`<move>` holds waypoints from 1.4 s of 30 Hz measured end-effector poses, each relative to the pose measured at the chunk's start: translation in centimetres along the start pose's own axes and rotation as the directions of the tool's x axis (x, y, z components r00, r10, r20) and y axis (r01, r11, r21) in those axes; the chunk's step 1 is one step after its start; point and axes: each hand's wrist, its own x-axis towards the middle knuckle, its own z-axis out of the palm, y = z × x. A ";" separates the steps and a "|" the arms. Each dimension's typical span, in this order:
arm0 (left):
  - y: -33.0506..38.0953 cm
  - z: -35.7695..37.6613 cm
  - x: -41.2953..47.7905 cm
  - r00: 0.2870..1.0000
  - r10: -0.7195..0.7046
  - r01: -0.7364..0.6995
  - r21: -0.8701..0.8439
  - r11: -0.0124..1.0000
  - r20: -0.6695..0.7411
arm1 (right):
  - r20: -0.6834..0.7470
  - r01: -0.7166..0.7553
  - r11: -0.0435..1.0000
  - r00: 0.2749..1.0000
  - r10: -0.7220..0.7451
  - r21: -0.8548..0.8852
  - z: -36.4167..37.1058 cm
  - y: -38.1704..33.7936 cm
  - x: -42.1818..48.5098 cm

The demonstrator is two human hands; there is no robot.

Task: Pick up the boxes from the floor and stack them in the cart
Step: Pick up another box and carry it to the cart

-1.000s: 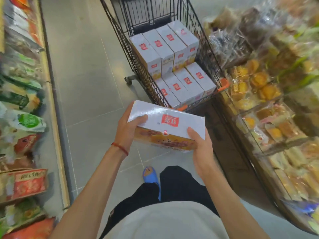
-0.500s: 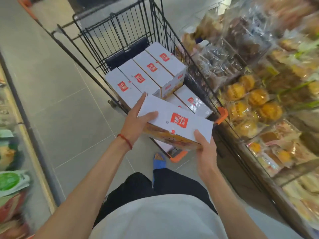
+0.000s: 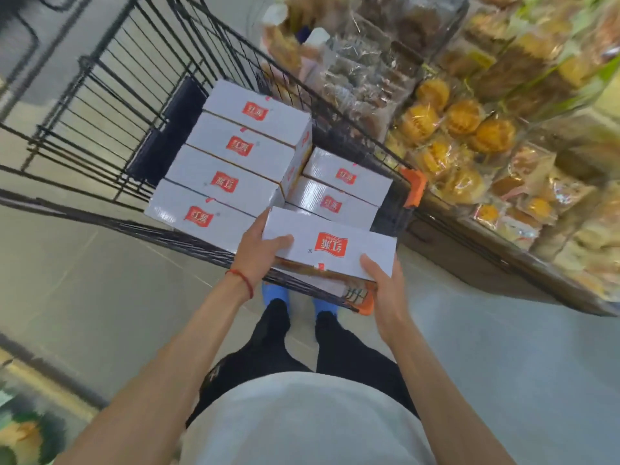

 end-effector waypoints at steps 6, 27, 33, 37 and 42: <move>-2.5 -1.3 2.7 0.999 -0.038 0.027 0.342 0.939 0.027 | -0.128 0.010 0.994 0.992 -0.024 -0.104 1.4 4.3 -1.4; -3.5 -3.3 2.8 0.958 0.258 -0.091 0.726 0.682 -0.122 | -0.222 -0.093 0.965 0.974 0.037 -0.246 2.6 5.3 -0.1; -5.3 -4.8 4.6 0.999 0.039 -0.037 0.926 0.375 0.023 | -0.277 -0.097 0.938 0.961 0.001 -0.334 3.5 5.8 0.0; -4.9 -4.7 4.8 0.999 0.030 -0.041 0.913 0.407 0.032 | -0.231 -0.103 0.941 0.973 0.028 -0.322 3.6 5.3 -0.1; -4.8 -4.8 4.6 0.999 0.022 -0.045 0.905 0.424 0.040 | -0.136 -0.077 0.932 0.990 0.030 -0.354 3.9 5.1 -0.5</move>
